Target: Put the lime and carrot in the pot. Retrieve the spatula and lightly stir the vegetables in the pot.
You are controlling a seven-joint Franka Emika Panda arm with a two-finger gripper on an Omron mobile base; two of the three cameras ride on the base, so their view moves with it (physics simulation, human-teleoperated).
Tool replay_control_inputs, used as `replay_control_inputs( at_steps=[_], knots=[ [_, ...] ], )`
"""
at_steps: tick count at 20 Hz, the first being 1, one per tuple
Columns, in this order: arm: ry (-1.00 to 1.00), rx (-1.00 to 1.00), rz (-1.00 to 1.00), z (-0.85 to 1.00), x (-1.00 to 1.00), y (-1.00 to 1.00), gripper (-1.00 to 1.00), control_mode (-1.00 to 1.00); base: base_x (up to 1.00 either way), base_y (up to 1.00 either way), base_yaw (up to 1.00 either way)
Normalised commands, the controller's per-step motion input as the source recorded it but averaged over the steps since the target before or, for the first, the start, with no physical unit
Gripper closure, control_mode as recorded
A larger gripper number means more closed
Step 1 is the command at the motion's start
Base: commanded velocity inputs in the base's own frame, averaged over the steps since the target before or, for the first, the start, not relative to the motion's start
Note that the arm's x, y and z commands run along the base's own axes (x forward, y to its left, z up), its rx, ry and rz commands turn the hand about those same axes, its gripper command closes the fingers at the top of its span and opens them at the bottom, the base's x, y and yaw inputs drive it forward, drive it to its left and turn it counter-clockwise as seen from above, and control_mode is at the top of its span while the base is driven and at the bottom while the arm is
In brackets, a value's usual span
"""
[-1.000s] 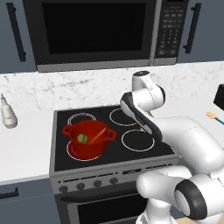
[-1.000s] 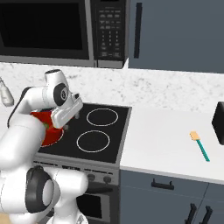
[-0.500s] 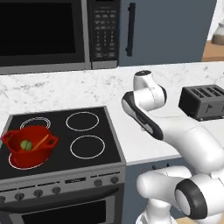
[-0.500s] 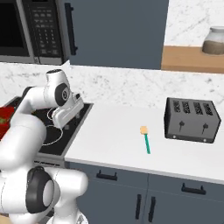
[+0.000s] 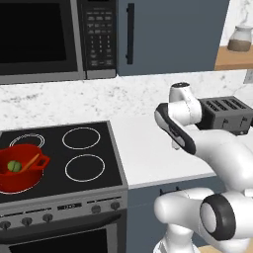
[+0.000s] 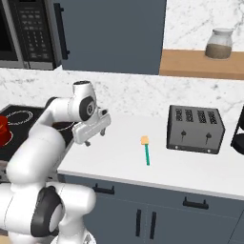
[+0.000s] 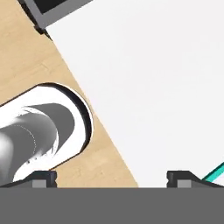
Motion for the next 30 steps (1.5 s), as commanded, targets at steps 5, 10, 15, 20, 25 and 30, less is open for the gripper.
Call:
replay_control_inputs(
  at_steps=[5, 10, 15, 20, 25, 30],
  knots=[
    [0.08, 0.06, -0.57, -0.47, 0.19, -1.0, -1.0, -1.0, 0.0, 0.0, 0.0],
    [0.03, 0.02, -0.58, -0.5, 0.22, -1.0, -1.0, -1.0, 0.0, 0.0, 0.0],
    [0.0, 0.0, -0.46, -0.37, 0.38, -1.0, -1.0, -1.0, 0.0, 0.0, 0.0],
    [0.0, 0.0, -0.28, -0.49, 0.53, -0.59, -1.0, -1.0, 0.0, 0.0, 0.0],
    [0.0, 0.0, -0.01, -0.46, 0.37, -0.17, -1.0, -1.0, 0.0, 0.0, 0.0],
    [0.0, 0.0, 0.0, -0.4, 0.34, -0.01, -1.0, -1.0, 0.0, 0.0, 0.0]
  ],
)
